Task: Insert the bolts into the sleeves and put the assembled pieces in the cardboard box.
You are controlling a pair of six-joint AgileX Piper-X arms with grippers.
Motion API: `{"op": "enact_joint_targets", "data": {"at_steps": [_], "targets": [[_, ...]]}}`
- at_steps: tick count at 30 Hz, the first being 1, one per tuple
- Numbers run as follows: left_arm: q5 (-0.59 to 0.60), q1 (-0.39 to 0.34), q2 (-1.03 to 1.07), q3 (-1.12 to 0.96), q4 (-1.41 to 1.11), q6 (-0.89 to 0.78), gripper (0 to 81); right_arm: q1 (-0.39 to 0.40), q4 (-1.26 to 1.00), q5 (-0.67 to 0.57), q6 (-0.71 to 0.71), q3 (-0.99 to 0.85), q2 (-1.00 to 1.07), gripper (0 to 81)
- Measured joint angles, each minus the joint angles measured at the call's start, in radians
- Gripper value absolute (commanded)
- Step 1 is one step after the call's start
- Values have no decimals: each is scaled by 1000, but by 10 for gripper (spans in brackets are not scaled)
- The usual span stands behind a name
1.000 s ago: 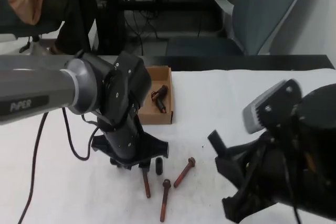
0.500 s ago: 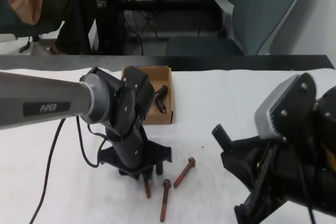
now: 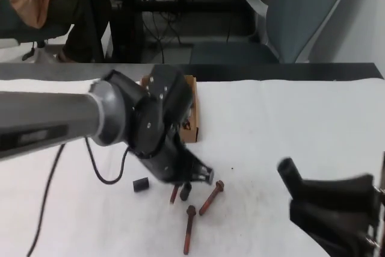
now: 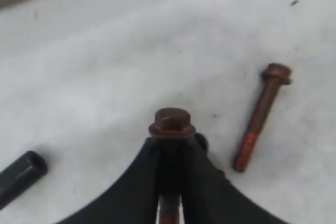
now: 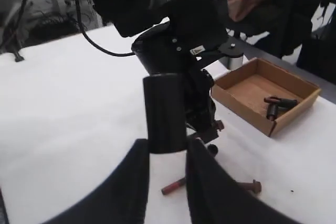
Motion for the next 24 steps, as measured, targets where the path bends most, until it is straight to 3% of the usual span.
{"op": "enact_joint_targets", "data": {"at_steps": [5,12,18,24], "targets": [[-14,-48,-207,107,-195,19,18,43,-76,44,112,104,-142,6],[38,-139,-487,366,-796,31,18,98,-269,178,155,257,-160,6],[39,-172,-521,579,-1230,-17,18,109,-471,242,155,390,-84,6],[39,-176,-521,659,-1435,-175,18,111,-652,264,113,425,61,6]]}}
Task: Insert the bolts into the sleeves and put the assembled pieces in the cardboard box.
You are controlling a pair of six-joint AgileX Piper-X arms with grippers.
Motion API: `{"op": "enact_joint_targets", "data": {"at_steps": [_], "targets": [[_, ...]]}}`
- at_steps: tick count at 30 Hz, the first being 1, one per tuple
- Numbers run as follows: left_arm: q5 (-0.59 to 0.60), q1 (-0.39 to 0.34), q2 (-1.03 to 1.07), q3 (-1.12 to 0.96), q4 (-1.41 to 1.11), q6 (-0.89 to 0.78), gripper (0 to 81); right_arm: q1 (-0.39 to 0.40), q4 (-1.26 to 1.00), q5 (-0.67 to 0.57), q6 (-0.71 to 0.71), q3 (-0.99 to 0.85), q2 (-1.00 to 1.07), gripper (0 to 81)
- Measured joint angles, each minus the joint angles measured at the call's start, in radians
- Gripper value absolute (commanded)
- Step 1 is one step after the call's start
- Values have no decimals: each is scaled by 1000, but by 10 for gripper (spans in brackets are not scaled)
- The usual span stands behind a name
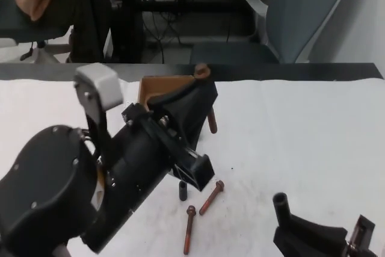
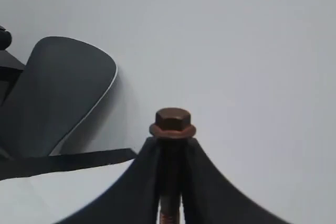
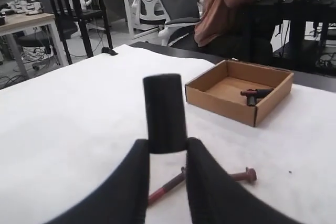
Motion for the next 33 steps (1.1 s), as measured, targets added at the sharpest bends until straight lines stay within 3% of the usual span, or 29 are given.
{"op": "enact_joint_targets", "data": {"at_steps": [9,10,11,14,23,33], "targets": [[-2,-18,0,4,-47,-36,18,1,-141,-3,-47,-3,112,6],[-2,-32,0,4,-58,-41,18,1,-201,-5,-55,-9,207,6],[-2,-71,0,4,-76,-44,18,1,-372,-43,-98,-110,446,6],[-2,-72,0,4,-83,-44,18,1,-444,-32,-104,-165,557,6],[-25,-72,0,53,-90,-44,18,1,-514,24,-104,-179,610,6],[-60,-72,0,61,-92,-34,18,1,-585,-34,-104,-181,610,6]]}}
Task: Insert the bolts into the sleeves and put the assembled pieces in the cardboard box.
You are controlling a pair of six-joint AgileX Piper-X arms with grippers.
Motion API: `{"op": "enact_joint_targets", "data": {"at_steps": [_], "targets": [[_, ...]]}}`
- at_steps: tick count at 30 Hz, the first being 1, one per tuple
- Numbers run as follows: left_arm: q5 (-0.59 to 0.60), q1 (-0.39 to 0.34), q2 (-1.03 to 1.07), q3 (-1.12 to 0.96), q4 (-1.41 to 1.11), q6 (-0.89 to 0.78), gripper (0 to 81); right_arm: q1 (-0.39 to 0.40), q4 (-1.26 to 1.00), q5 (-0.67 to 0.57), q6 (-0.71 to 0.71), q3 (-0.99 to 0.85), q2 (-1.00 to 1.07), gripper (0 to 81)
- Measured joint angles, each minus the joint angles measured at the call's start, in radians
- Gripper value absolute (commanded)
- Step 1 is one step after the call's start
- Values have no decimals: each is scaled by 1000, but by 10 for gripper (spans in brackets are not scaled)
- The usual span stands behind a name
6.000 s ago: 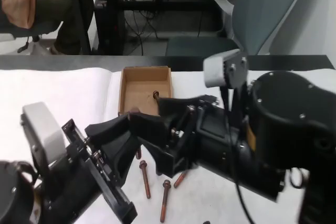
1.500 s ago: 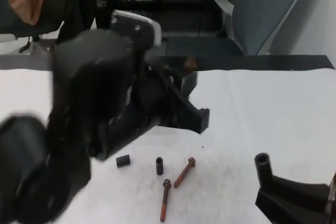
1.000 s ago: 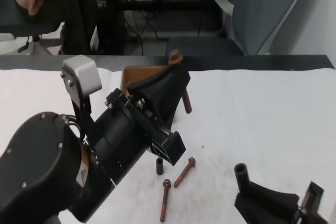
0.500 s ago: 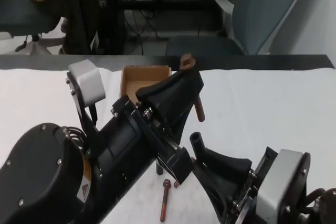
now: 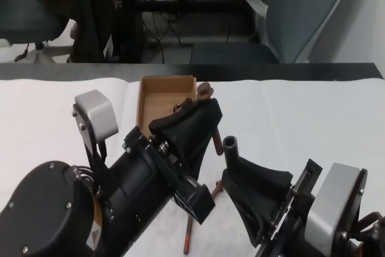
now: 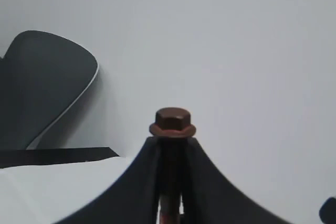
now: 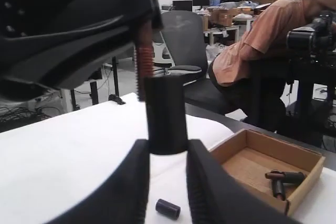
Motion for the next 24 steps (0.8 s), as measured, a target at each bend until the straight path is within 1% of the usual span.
{"op": "enact_joint_targets", "data": {"at_steps": [10,24], "targets": [[-12,30,-1,0,-88,-2,18,0,18,-18,0,0,0,6],[67,32,-1,0,-72,-58,18,0,24,-20,24,0,0,6]]}}
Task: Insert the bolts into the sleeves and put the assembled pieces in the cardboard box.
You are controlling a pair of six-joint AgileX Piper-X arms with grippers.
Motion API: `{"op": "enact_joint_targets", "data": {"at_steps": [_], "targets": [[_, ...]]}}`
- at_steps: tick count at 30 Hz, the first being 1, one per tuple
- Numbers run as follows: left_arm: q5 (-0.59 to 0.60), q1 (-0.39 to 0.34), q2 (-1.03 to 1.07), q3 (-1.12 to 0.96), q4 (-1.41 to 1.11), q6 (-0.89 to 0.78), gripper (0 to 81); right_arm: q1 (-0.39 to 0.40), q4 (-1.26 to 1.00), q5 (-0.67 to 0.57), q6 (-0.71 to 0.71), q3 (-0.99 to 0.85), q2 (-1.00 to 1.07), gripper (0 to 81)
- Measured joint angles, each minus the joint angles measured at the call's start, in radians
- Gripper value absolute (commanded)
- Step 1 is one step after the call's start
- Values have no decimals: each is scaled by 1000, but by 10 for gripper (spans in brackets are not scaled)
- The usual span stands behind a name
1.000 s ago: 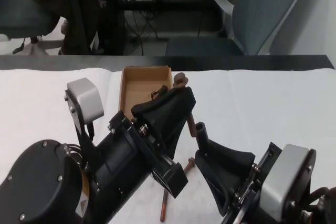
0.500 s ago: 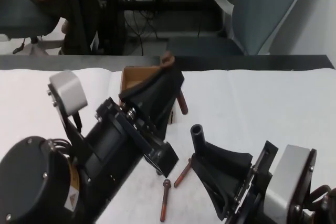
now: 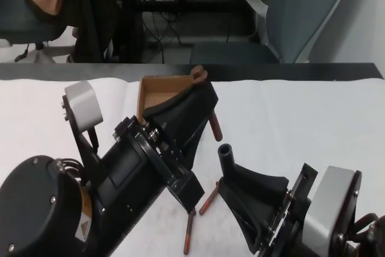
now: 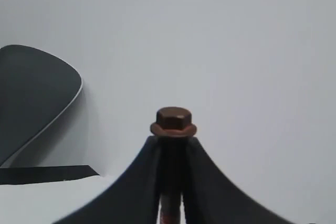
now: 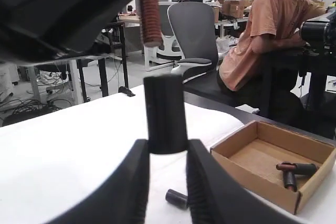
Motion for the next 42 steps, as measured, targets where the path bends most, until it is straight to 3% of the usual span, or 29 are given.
{"op": "enact_joint_targets", "data": {"at_steps": [7,35,36,38,42], "targets": [[54,0,0,0,48,-20,18,0,4,0,2,0,0,6],[73,0,-1,0,131,20,1,0,15,-39,29,0,0,6],[89,0,-1,0,131,22,35,0,15,-39,29,0,0,6],[118,3,-1,0,131,26,183,0,15,-39,31,0,0,6],[184,1,-1,0,143,25,613,0,11,-37,32,-4,0,6]]}}
